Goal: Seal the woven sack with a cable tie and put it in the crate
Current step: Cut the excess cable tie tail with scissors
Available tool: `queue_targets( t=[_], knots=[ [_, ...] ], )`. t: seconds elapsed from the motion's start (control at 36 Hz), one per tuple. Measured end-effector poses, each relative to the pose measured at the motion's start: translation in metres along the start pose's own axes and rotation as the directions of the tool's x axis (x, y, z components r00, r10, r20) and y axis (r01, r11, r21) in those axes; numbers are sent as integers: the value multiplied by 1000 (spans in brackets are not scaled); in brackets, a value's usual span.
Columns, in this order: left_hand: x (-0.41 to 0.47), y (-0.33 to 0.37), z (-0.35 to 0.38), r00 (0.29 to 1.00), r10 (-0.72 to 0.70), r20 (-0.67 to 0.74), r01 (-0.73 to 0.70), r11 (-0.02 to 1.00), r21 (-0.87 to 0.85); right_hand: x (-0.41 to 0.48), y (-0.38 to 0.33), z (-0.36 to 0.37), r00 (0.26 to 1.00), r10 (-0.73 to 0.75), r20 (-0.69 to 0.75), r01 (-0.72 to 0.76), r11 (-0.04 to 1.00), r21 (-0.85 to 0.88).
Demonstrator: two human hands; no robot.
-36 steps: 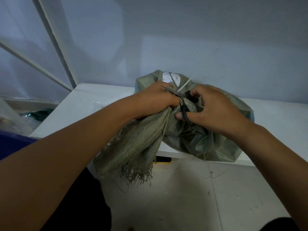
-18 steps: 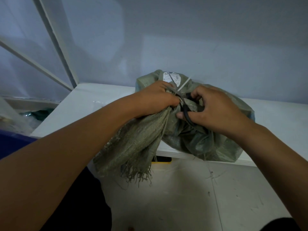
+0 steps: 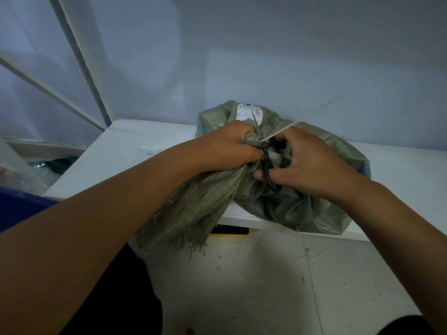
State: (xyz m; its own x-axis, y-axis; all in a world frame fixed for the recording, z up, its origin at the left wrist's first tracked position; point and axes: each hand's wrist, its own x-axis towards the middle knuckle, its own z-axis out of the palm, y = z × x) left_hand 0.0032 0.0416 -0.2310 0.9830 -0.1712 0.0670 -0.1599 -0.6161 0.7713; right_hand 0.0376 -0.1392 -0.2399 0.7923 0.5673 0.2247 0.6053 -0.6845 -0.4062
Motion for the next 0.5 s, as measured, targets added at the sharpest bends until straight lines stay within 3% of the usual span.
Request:
queue_targets(
  t=[0.22, 0.5],
  knots=[
    [3, -4, -8, 996, -56, -71, 50, 996, -79, 1, 7, 0, 996, 40, -77, -40, 999, 11],
    [5, -7, -4, 995, -66, -68, 62, 996, -64, 1, 1, 4, 998, 35, -54, -39, 996, -75]
  ],
)
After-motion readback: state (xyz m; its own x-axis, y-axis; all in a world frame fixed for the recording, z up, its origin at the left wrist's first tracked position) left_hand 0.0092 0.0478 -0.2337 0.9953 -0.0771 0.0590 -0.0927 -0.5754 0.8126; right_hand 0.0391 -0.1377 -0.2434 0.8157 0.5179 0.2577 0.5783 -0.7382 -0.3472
